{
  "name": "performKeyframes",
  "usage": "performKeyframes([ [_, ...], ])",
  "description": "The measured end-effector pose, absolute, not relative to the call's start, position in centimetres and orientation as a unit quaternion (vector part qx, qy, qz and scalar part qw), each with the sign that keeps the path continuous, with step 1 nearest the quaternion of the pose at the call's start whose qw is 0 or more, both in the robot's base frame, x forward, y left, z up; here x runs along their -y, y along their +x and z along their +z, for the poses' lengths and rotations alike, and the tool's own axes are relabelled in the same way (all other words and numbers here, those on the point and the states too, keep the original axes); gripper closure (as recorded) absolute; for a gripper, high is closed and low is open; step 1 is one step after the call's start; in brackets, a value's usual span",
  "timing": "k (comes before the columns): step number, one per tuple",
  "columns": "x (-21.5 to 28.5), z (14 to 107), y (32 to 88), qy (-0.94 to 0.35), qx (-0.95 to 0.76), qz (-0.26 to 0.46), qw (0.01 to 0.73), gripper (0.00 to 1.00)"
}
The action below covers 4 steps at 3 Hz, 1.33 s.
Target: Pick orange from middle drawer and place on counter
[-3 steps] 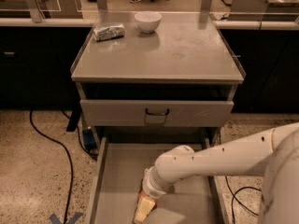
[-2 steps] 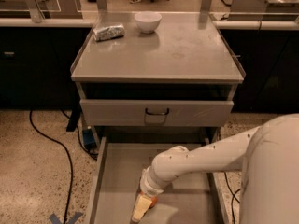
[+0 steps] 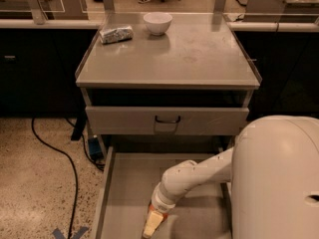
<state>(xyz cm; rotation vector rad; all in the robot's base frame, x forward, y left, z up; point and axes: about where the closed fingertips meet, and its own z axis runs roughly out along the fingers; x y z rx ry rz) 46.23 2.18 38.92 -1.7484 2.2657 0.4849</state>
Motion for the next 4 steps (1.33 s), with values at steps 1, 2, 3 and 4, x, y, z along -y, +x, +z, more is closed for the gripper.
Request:
performKeyframes([
  [1, -1.9, 36.9, 48.8, -0.590, -0.783, 0.154, 0.123, 0.00],
  [2, -1.9, 36.9, 48.8, -0.590, -0.783, 0.154, 0.123, 0.00],
  [3, -0.9, 36.2, 48.2, -0.585, -0.789, 0.151, 0.110, 0.00],
  [4, 0.2, 35.9, 47.8, -0.579, -0.796, 0.147, 0.100, 0.00],
])
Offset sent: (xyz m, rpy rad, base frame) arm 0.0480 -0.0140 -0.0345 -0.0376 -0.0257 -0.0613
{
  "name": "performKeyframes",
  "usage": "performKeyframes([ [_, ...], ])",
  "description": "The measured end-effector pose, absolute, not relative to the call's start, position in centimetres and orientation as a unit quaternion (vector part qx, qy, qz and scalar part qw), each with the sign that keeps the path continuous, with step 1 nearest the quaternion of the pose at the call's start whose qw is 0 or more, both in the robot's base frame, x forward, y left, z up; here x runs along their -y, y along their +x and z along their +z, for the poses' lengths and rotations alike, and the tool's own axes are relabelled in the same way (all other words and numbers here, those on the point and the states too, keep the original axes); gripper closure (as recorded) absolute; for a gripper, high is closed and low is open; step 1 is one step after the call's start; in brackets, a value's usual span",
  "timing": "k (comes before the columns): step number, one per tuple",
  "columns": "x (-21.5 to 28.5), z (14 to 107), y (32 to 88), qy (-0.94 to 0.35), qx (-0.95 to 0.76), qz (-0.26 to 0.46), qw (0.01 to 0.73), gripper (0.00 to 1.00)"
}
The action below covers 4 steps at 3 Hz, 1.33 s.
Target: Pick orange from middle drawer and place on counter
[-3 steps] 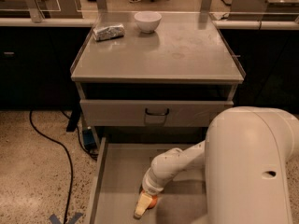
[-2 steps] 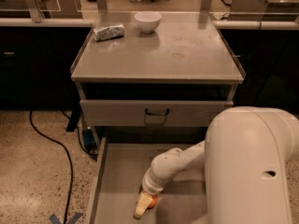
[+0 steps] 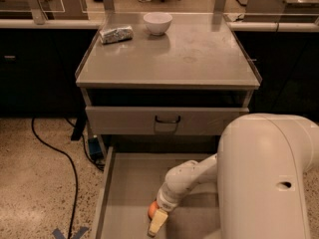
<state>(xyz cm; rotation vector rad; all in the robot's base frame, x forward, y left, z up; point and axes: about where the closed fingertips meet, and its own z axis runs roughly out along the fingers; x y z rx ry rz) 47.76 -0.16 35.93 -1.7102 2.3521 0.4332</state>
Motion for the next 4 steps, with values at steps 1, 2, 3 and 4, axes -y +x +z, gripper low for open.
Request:
performKeyframes([
  [1, 0.16, 35.93, 47.76, -0.579, -0.796, 0.147, 0.100, 0.19],
  [2, 0.16, 35.93, 47.76, -0.579, -0.796, 0.147, 0.100, 0.43],
  [3, 0.16, 35.92, 47.76, -0.579, -0.796, 0.147, 0.100, 0.66],
  [4, 0.16, 35.92, 47.75, -0.579, -0.796, 0.147, 0.100, 0.89],
])
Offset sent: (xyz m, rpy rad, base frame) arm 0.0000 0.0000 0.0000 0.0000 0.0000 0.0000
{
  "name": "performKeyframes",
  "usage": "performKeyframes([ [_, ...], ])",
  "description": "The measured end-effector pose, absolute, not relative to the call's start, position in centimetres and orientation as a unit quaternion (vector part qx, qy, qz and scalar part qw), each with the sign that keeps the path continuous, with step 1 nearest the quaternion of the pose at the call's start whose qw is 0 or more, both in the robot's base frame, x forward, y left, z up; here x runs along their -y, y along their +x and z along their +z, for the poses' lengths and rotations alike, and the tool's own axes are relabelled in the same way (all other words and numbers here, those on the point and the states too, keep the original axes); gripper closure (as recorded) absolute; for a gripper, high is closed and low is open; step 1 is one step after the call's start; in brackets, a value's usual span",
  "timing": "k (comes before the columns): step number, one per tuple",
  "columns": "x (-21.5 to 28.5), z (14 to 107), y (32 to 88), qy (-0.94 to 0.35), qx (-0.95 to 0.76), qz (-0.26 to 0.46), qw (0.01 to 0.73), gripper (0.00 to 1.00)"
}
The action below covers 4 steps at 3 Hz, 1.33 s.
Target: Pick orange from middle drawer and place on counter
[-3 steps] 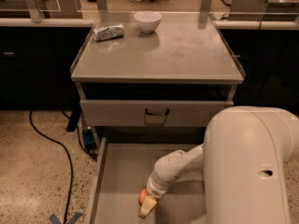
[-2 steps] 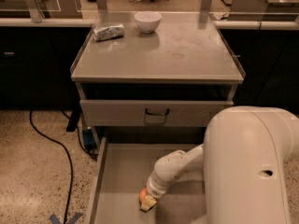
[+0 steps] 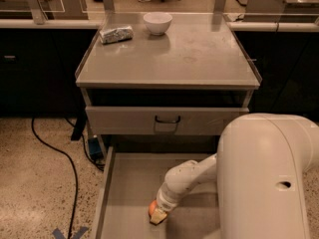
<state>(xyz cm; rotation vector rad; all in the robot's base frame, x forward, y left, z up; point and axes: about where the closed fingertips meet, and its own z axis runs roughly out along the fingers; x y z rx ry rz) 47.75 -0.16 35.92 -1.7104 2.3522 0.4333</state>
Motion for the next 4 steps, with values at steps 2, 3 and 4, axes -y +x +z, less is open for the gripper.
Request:
performKeyframes([
  [2, 0.0, 37.5, 47.9, -0.572, -0.796, 0.163, 0.113, 1.00],
  [3, -0.5, 41.7, 49.5, -0.567, -0.792, 0.180, 0.139, 1.00],
  [4, -0.5, 47.8, 51.7, -0.557, -0.786, 0.204, 0.175, 1.00],
])
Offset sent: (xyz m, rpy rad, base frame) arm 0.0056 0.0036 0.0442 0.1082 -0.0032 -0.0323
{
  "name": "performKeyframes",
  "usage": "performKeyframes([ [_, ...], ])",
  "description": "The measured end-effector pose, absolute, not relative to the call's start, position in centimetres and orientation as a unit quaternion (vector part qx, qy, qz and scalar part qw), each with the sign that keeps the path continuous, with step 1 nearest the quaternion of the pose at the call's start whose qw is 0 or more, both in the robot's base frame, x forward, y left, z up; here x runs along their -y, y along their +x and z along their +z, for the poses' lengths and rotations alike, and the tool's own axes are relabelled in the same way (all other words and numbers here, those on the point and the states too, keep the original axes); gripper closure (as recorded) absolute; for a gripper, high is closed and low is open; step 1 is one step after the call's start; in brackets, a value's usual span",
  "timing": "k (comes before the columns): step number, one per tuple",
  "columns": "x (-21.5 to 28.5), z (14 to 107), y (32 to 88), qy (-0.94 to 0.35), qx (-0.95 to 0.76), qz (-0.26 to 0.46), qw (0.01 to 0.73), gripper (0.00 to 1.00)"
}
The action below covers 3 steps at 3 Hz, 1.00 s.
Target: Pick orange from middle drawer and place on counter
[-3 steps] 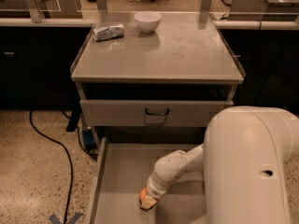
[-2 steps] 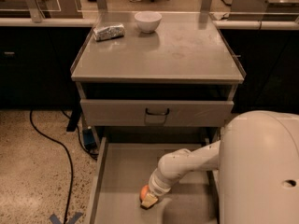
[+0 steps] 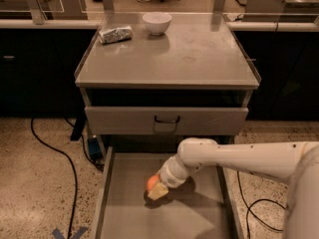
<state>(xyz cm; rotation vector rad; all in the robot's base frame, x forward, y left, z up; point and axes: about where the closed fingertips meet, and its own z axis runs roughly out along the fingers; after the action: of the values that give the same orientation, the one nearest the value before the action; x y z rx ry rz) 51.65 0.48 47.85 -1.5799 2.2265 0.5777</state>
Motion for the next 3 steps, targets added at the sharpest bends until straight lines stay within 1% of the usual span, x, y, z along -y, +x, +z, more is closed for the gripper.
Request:
performKeyframes([
  [2, 0.8, 60.8, 56.3, -0.561, -0.747, 0.256, 0.249, 1.00],
  [3, 0.8, 60.9, 56.3, -0.561, -0.747, 0.256, 0.249, 1.00],
])
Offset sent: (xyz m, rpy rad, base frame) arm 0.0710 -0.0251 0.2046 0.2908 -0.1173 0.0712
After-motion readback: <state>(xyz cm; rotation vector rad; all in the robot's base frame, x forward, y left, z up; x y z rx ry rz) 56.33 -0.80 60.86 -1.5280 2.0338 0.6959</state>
